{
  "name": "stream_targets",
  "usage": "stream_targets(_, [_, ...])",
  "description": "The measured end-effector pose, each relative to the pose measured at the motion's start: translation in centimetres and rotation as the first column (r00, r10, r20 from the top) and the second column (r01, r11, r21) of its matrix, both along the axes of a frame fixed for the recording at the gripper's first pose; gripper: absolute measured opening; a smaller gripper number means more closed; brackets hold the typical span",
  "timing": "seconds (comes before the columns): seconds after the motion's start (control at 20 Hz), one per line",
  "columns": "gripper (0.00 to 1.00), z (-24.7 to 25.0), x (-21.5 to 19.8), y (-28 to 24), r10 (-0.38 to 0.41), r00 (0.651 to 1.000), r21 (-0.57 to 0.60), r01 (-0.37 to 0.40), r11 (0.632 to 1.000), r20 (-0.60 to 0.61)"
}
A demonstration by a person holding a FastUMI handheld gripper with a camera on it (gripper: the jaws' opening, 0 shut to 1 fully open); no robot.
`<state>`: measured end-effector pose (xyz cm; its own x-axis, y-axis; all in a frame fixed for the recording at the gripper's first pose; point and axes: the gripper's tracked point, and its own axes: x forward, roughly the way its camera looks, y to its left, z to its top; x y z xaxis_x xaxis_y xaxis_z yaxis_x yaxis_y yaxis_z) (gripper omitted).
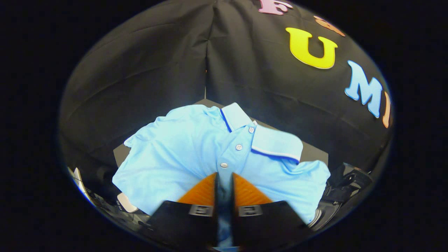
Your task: Put the clothes into the washing machine and then close the washing machine lid.
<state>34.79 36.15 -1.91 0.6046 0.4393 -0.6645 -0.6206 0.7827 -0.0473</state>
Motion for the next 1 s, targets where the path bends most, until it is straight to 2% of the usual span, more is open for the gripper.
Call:
stream_targets(0.05, [0.07, 0.0, 0.3, 0.1, 0.014, 1.0, -0.016, -0.013, 1.0, 0.015])
stream_targets(0.2, [0.01, 0.2, 0.0, 0.1, -0.001, 0.999, 0.005, 0.001, 1.0, 0.041])
stream_targets(0.55, [0.01, 5.8, -0.3, -1.1, -0.049, 0.992, 0.208, 0.025, 0.978, 0.112])
stream_targets(1.0, [0.01, 10.7, -0.9, -7.1, -0.108, 0.979, 0.309, 0.051, 0.95, 0.171])
